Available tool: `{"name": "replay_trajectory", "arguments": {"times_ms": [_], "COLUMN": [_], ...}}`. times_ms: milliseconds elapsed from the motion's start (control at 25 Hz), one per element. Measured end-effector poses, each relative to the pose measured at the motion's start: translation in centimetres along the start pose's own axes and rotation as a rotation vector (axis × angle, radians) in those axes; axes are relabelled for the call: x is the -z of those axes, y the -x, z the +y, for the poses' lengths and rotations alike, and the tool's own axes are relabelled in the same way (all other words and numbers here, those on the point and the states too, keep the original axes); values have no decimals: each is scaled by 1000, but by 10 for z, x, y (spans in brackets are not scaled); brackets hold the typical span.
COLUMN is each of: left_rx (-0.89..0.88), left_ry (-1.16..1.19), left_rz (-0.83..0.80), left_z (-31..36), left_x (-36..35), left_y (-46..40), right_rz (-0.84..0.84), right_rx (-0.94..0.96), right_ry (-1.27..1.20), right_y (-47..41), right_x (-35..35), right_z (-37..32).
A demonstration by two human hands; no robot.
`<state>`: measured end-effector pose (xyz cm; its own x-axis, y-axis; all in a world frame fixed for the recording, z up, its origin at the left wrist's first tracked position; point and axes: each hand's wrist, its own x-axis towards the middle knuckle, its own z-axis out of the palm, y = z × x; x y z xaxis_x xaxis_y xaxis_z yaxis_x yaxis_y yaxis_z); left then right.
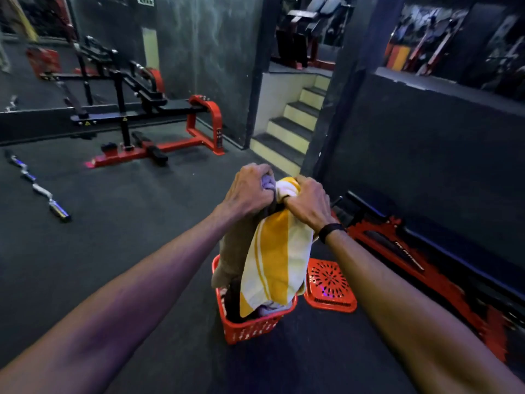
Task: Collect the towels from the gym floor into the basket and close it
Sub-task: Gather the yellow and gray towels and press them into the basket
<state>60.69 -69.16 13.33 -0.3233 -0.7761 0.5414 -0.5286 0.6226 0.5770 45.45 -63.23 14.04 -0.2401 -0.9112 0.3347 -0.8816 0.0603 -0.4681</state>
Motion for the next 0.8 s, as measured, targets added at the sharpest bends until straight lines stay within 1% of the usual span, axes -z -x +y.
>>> {"name": "replay_trajectory", "arguments": {"times_ms": [80,200,440,640,680,800], "left_rx": [11,51,132,260,282,424], "left_ry": [-7,35,45,17,9,29], "left_rz": [-66,-123,-226,-294,-315,-405], "left_z": [-19,-46,-102,-129,-133,-148], "left_x": [-19,-45,-115,-174,-182,-211], "left_y": [-27,-54,-88,-105,-106,-96], "right_rz": [-11,-19,-107,-229,-267,-413], "right_rx": [-41,-86,-115,-127,-121,-118], "right_ry": [-21,-23,-93,-166,-173,-181], "right_y": [-27,-57,-108,-143,-148,-150], "right_x": [-16,-46,-115,-160,-168,-195], "right_z": [14,34,95,148,157,187]}}
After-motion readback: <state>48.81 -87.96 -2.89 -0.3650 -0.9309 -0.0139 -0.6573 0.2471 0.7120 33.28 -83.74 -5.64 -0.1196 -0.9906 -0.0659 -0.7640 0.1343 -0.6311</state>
